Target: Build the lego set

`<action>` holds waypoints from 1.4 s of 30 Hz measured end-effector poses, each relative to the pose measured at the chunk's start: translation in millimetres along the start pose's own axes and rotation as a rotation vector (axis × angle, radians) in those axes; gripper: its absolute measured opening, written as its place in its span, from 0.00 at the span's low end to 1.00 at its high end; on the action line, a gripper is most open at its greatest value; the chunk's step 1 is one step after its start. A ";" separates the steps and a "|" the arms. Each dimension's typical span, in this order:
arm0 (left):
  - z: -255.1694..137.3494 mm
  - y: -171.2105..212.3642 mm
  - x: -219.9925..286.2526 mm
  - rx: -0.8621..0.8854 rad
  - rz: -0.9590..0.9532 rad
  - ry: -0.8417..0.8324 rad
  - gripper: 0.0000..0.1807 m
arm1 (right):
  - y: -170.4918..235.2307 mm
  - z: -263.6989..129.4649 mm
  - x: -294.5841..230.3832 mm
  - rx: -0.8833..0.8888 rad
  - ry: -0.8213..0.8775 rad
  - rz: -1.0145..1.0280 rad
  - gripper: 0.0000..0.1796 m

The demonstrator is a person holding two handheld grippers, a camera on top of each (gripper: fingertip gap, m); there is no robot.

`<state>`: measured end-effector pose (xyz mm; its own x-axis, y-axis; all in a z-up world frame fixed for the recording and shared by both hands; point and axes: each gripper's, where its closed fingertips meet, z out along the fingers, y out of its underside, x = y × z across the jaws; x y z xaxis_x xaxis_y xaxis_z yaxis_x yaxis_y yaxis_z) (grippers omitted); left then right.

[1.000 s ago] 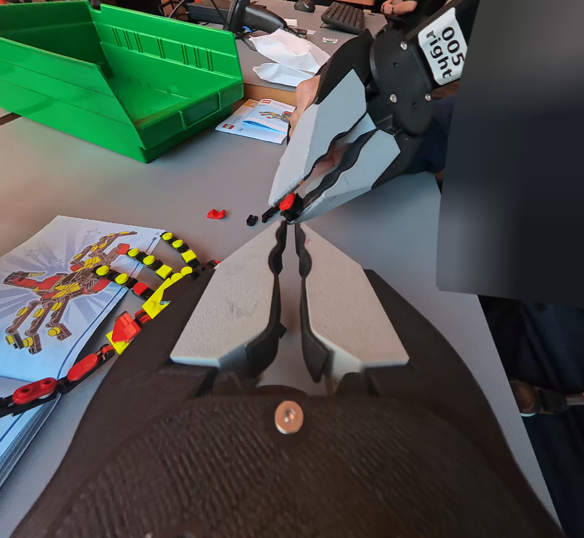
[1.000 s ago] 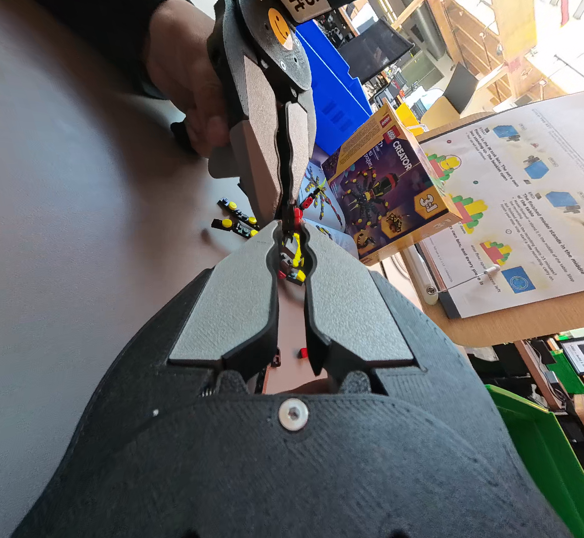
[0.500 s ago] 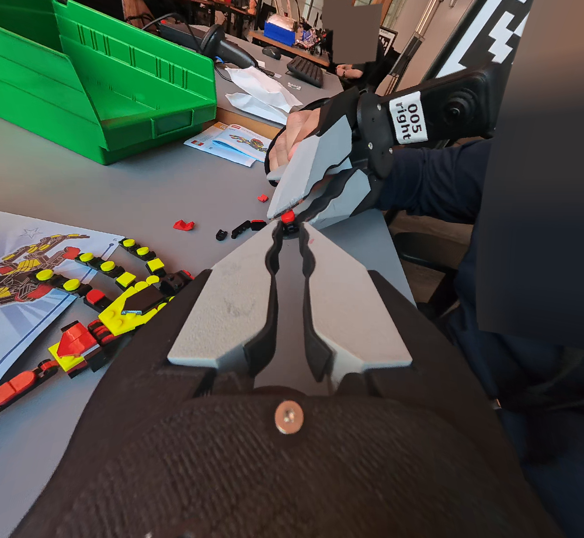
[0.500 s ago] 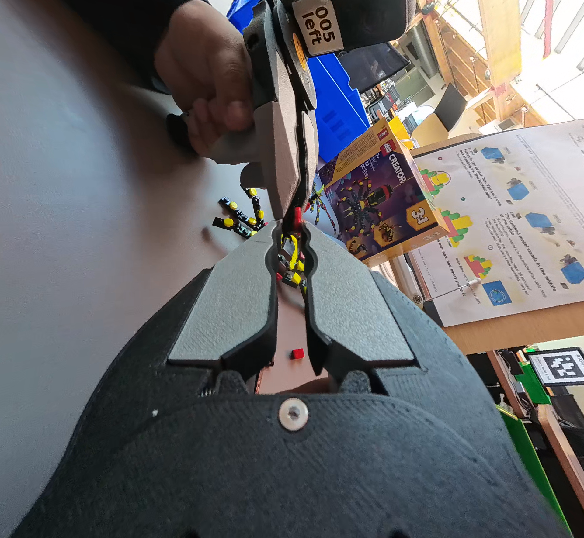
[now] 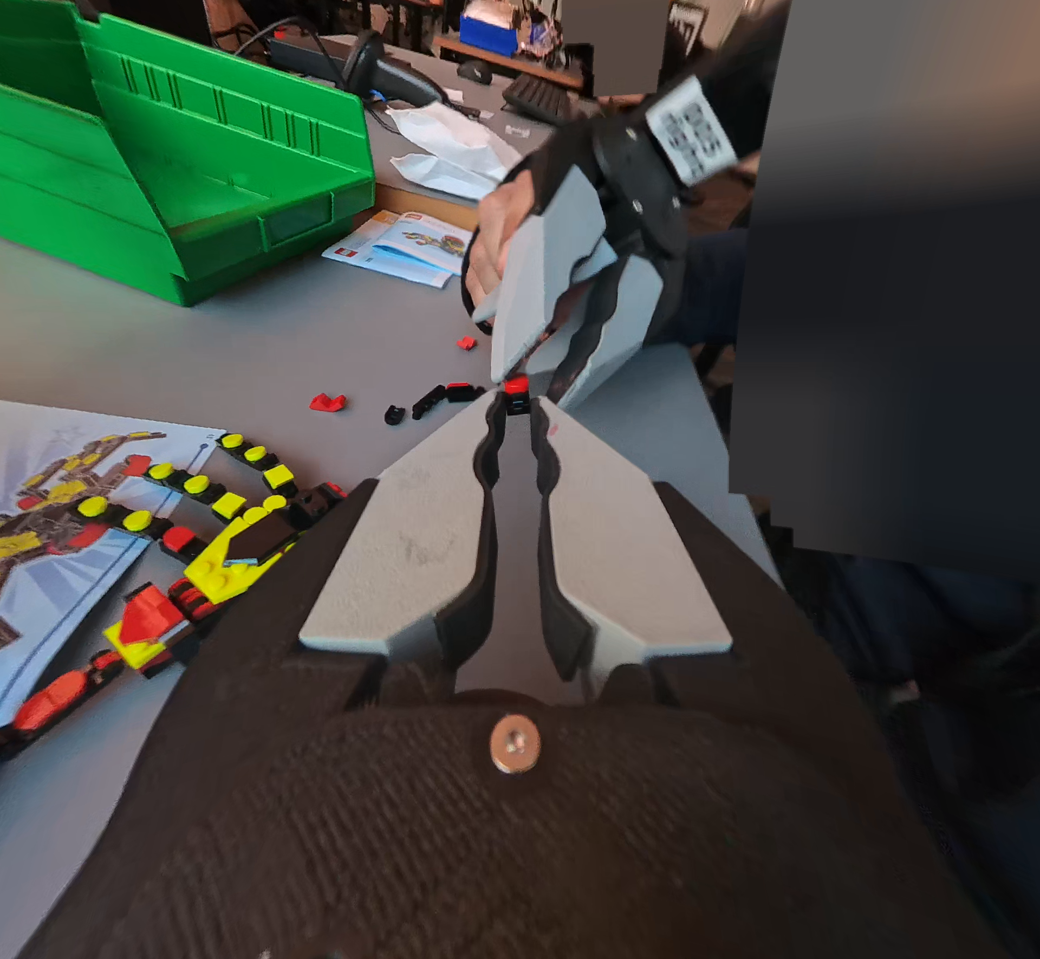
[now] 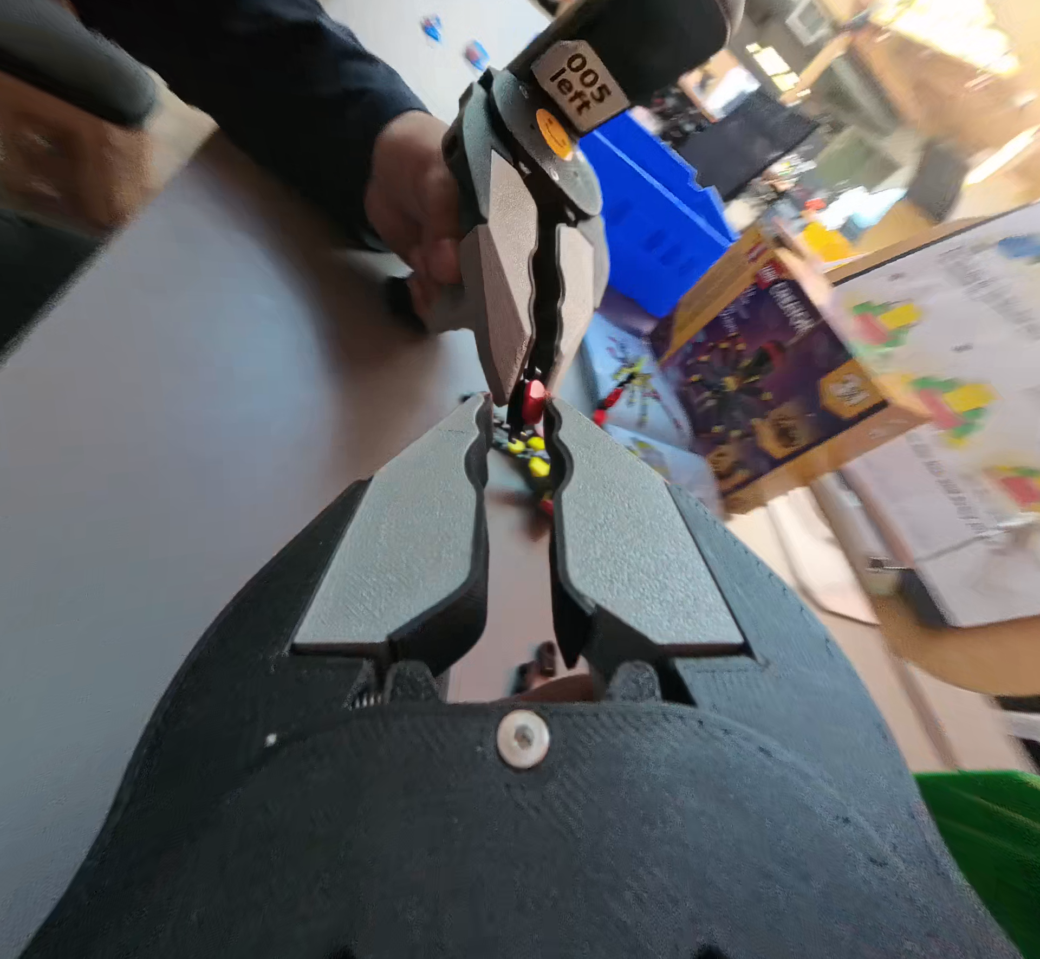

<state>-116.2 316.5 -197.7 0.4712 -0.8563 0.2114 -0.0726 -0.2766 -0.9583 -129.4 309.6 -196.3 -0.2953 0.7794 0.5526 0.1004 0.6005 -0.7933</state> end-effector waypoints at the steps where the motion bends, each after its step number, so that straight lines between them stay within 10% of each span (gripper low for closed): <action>1: -0.1 3.2 1.4 -0.026 0.047 -0.004 0.03 | 0.6 -1.4 -2.8 0.015 -0.055 0.072 0.06; 9: 1.7 9.8 -0.4 -0.077 0.199 -0.064 0.03 | 1.3 -7.5 -3.9 0.089 -0.208 0.346 0.00; 42: 7.7 13.1 6.2 -0.097 0.282 -0.074 0.03 | 1.2 -5.5 -8.8 0.077 -0.249 0.393 0.02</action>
<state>-107.5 310.9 -210.4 0.4829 -0.8721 -0.0786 -0.2913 -0.0754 -0.9537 -121.5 304.4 -200.7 -0.4687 0.8729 0.1357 0.1823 0.2459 -0.9520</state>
